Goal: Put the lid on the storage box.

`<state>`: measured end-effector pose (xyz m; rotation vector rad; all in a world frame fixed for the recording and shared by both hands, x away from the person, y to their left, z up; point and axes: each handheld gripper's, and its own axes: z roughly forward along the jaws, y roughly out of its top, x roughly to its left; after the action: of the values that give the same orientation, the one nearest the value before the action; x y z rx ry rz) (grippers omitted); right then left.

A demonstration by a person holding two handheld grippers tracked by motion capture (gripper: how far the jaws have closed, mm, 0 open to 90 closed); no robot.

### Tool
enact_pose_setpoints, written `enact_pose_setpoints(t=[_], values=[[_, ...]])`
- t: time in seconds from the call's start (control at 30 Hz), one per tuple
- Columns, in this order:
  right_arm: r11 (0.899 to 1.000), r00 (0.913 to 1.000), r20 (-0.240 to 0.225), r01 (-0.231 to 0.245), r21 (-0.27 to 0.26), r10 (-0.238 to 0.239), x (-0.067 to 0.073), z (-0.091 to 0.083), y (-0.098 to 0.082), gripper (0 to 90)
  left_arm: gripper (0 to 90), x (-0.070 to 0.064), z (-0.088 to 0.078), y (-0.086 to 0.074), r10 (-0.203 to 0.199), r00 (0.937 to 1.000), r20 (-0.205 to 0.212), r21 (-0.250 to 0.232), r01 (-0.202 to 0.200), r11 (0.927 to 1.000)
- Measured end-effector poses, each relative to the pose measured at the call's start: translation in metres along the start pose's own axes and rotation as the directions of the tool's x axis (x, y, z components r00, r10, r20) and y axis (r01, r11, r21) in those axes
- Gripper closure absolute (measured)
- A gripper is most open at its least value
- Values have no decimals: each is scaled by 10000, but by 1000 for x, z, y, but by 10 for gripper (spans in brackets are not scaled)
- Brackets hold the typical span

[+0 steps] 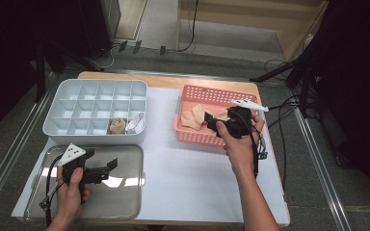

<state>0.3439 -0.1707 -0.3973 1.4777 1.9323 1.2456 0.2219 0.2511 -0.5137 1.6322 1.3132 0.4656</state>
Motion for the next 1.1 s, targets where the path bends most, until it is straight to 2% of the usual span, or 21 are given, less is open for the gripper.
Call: enact_pose_setpoints(t=[0.37, 0.5, 0.7, 0.93, 1.03, 1.1], values=[[9986, 9999, 75, -87, 522, 83, -2, 41, 9, 148, 0, 1, -1, -1, 6, 10000, 22, -4, -6, 10000], [9964, 9995, 128, -305, 794, 296, -7, 58, 10, 150, 0, 2, -1, -1, 42, 10000, 10, 23, -42, 10000], [9914, 9994, 68, -359, 1262, 353, -11, 78, 13, 151, 0, 2, 0, -1, 4, 10000, 15, 44, -4, 10000], [9847, 9987, 300, -467, 1680, 423, -17, 101, 23, 160, 0, 2, 0, -2, 20, 10000, 18, 60, -20, 10000], [9847, 9984, 476, -366, 1703, 289, -20, 112, 25, 178, 0, 2, 0, -2, 17, 10000, 56, 68, -17, 10000], [9877, 9973, 707, -308, 1533, 201, -22, 117, 27, 192, 0, 3, 1, -2, 16, 9999, 110, 109, -18, 9999]])
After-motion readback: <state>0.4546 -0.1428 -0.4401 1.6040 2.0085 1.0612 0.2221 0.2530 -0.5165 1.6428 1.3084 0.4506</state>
